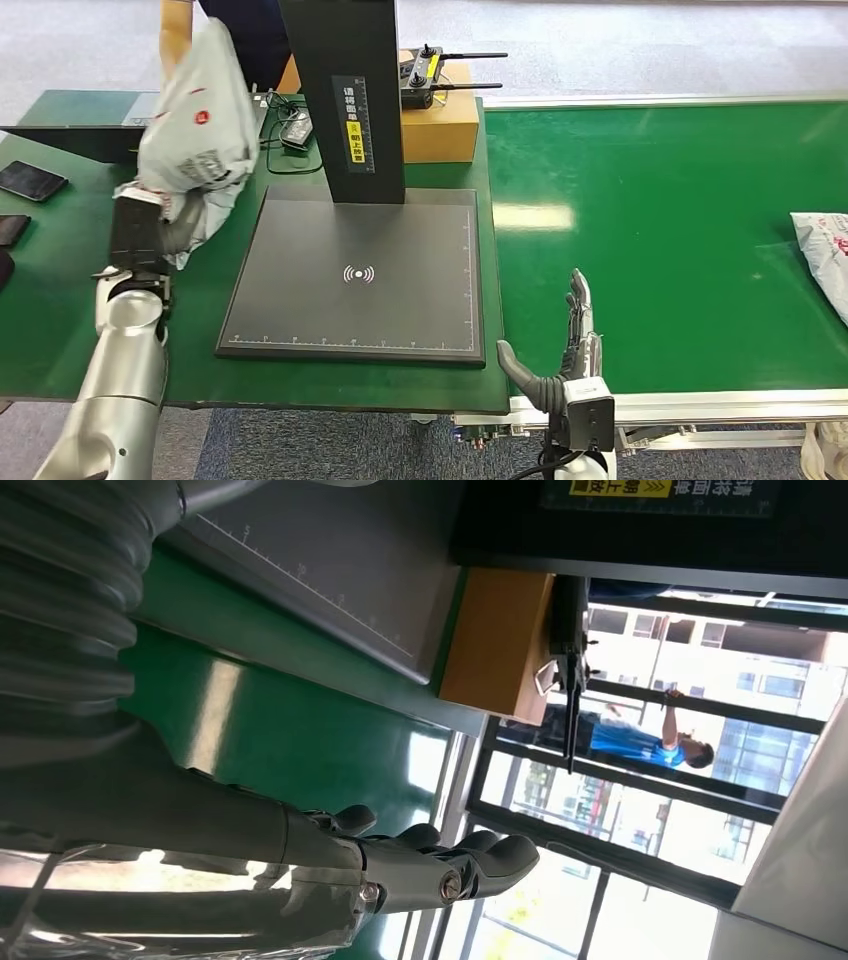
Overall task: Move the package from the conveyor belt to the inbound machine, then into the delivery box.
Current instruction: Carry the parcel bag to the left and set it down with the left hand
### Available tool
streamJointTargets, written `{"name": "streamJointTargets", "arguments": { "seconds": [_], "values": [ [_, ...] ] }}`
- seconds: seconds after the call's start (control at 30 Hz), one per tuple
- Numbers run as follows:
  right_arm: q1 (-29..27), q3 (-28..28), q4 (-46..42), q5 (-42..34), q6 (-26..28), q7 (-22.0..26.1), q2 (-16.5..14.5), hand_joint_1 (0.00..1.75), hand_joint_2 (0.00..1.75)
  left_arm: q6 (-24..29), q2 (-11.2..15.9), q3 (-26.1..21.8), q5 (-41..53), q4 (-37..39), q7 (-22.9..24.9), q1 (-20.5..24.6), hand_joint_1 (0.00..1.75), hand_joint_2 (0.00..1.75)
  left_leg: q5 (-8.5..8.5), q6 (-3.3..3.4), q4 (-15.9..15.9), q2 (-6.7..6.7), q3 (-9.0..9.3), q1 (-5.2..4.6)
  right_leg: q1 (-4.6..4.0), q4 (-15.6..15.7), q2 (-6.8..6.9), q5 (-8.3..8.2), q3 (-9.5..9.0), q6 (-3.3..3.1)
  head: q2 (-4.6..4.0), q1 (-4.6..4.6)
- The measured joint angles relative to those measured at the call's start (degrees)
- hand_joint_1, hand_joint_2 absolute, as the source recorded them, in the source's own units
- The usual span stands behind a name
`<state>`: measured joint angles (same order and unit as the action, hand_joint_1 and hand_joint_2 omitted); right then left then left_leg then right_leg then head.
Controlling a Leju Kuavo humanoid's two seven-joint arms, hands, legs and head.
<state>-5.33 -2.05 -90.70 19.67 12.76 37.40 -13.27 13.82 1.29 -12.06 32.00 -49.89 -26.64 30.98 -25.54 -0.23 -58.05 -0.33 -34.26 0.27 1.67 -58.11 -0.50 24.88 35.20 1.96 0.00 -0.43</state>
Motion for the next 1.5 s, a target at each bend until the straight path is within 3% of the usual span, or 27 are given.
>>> {"name": "streamJointTargets", "arguments": {
  "seconds": [0.1, 0.27, 0.63, 0.77, 0.87, 0.9, 0.93, 1.03, 1.07, 1.27, 1.5],
  "values": [
    [0.23, 0.01, 0.25, 0.14, -0.23, -0.02, -0.25, 0.0, 1.75, 4.15, 0.82, -5.62, -1.13, 0.8, 0.55, -0.17, 0.67, 1.75, 0.0, 0.0, 0.0, -0.01, -0.01, 0.02, -0.01, 0.0, 0.01, 0.01, 0.01, -0.01, 0.0, -0.01],
    [0.5, 0.05, 0.32, 0.78, -0.38, -0.39, -0.99, 0.0, 1.75, 11.27, 1.74, -12.43, -0.02, 4.39, 1.67, 0.65, 0.7, 1.75, 0.0, 0.0, -0.01, -0.02, -0.02, 0.02, -0.01, 0.02, 0.02, 0.02, 0.02, -0.01, 0.0, -0.01],
    [0.68, 0.08, 0.31, 0.98, -0.35, -0.57, -1.47, 0.0, 1.75, 12.3, 2.12, -16.22, 0.43, 8.45, 1.79, 1.73, 0.73, 1.75, 0.0, 0.0, -0.03, -0.02, -0.04, 0.0, 0.0, 0.03, 0.02, 0.01, 0.02, -0.01, 0.0, 0.0],
    [0.69, 0.09, 0.3, 1.07, -0.36, -0.6, -1.5, 0.0, 1.75, 13.64, 2.19, -16.74, 1.02, 9.13, 2.05, 2.06, 1.02, 1.75, -0.01, -0.01, -0.02, -0.02, -0.04, 0.01, -0.01, 0.03, 0.02, 0.01, 0.03, -0.01, 0.0, 0.01],
    [0.7, 0.14, 0.3, 1.52, -0.5, -0.8, -1.67, 0.0, 1.75, 19.03, 2.5, -17.48, 4.08, 10.61, 3.85, 2.72, 1.37, 1.75, -0.01, -0.01, -0.01, -0.02, -0.04, 0.01, -0.01, 0.02, 0.01, 0.01, 0.03, -0.02, 0.0, -0.01],
    [0.7, 0.16, 0.3, 1.73, -0.55, -0.89, -1.75, 0.0, 1.75, 21.23, 2.73, -17.87, 5.83, 11.46, 4.9, 2.97, 1.37, 1.75, -0.01, -0.01, -0.01, -0.01, -0.04, 0.01, -0.01, 0.02, 0.01, 0.01, 0.03, -0.02, 0.0, 0.0],
    [0.7, 0.18, 0.3, 1.94, -0.58, -0.98, -1.83, 0.0, 1.75, 23.36, 3.0, -18.34, 8.12, 12.34, 6.17, 3.15, 1.18, 1.75, -0.01, -0.01, -0.01, -0.01, -0.04, 0.01, -0.01, 0.02, 0.0, 0.01, 0.03, -0.02, 0.0, -0.01],
    [0.74, 0.23, 0.32, 2.19, -0.58, -1.21, -1.92, 0.0, 1.75, 25.94, 3.46, -21.0, 17.22, 13.67, 10.41, 3.29, 0.17, 1.75, -0.01, -0.01, -0.01, -0.01, -0.04, 0.02, -0.01, 0.02, 0.01, 0.01, 0.03, -0.02, 0.0, 0.01],
    [0.78, 0.23, 0.33, 2.19, -0.56, -1.25, -1.92, 0.0, 1.75, 26.05, 3.47, -22.38, 21.06, 13.76, 12.19, 3.29, 0.03, 1.75, -0.01, -0.01, -0.01, -0.01, -0.04, 0.02, -0.01, 0.02, 0.0, 0.01, 0.03, -0.02, 0.0, 0.01],
    [0.86, 0.15, 0.38, 2.32, -1.21, -1.71, -1.92, 0.0, 1.75, 26.14, 3.92, -32.47, 39.18, 14.97, 24.37, 3.57, 0.0, 1.75, -0.02, -0.02, -0.01, 0.01, -0.05, 0.02, -0.01, 0.02, -0.04, 0.02, 0.04, -0.02, 0.0, -0.01],
    [0.91, 0.04, 0.39, 3.17, -1.58, -2.21, -1.92, 0.0, 1.75, 26.23, 4.4, -41.48, 46.88, 15.87, 25.8, 3.42, 0.0, 1.75, -0.02, -0.02, -0.01, 0.0, -0.04, 0.02, -0.01, 0.03, -0.03, 0.02, 0.04, -0.02, 0.0, 0.01]
  ]
}}
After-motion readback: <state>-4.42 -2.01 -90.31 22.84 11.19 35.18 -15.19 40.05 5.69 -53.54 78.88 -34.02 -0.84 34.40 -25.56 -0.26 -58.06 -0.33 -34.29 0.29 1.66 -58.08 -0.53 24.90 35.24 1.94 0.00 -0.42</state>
